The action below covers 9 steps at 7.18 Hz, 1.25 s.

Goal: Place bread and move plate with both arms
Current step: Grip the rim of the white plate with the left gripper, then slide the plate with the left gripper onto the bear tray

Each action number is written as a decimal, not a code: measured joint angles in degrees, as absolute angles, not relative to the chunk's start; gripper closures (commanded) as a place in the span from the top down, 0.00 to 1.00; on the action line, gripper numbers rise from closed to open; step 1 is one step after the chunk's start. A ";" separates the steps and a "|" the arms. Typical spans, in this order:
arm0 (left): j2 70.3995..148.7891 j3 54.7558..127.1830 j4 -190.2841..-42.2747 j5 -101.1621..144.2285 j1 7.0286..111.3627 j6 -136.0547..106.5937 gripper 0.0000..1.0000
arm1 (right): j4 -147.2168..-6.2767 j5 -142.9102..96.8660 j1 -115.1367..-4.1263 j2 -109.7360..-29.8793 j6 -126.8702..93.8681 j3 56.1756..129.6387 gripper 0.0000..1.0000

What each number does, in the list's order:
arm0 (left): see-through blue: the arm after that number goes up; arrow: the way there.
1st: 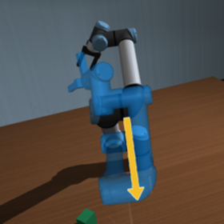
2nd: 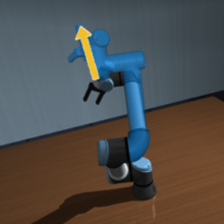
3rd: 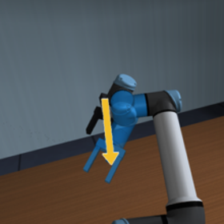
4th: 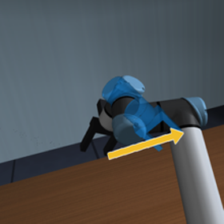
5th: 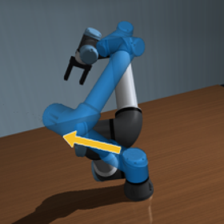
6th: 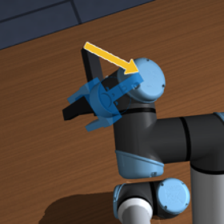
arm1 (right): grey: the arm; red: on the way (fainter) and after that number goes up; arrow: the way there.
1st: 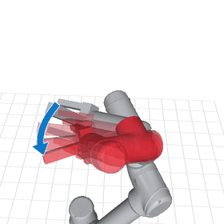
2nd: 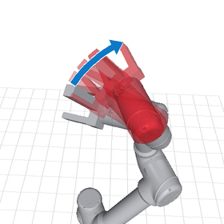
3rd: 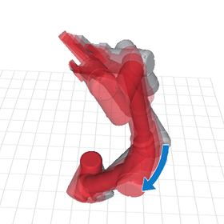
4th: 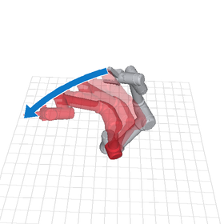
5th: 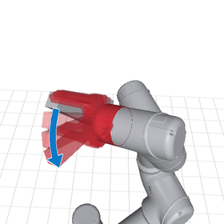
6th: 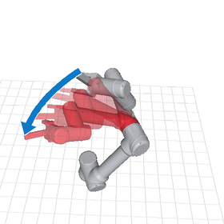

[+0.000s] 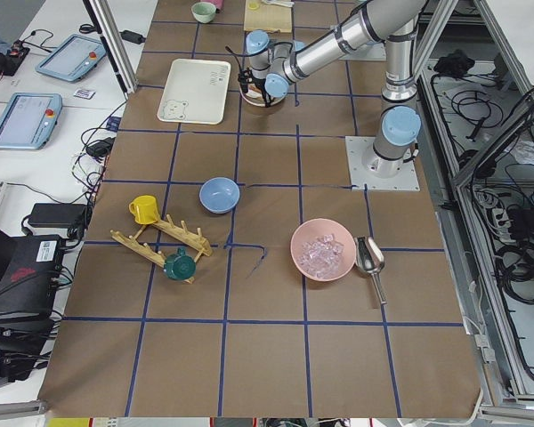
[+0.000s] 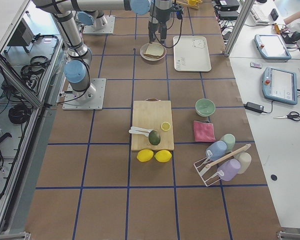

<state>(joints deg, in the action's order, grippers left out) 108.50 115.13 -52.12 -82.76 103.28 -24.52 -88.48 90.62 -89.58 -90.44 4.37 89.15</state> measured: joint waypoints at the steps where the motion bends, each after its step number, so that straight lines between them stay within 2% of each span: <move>1: 107.70 115.03 -51.99 -82.76 103.15 -23.36 0.00 | -88.57 90.81 -89.57 -90.47 4.41 89.30 1.00; 4: 103.77 114.94 -51.66 -78.15 100.30 -19.35 0.00 | -88.71 91.31 -89.56 -90.43 4.75 89.45 1.00; 7: 101.11 114.03 -52.24 -71.54 93.04 -16.60 0.00 | -88.78 91.05 -89.56 -90.36 4.49 89.47 1.00; 9: 104.55 105.90 -54.50 -68.44 90.41 -16.11 0.00 | -88.79 91.10 -89.56 -90.35 4.40 89.47 1.00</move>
<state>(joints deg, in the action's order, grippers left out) 104.55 105.90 -54.50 -68.44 90.41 -16.11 -88.79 91.10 -89.56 -90.35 4.40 89.47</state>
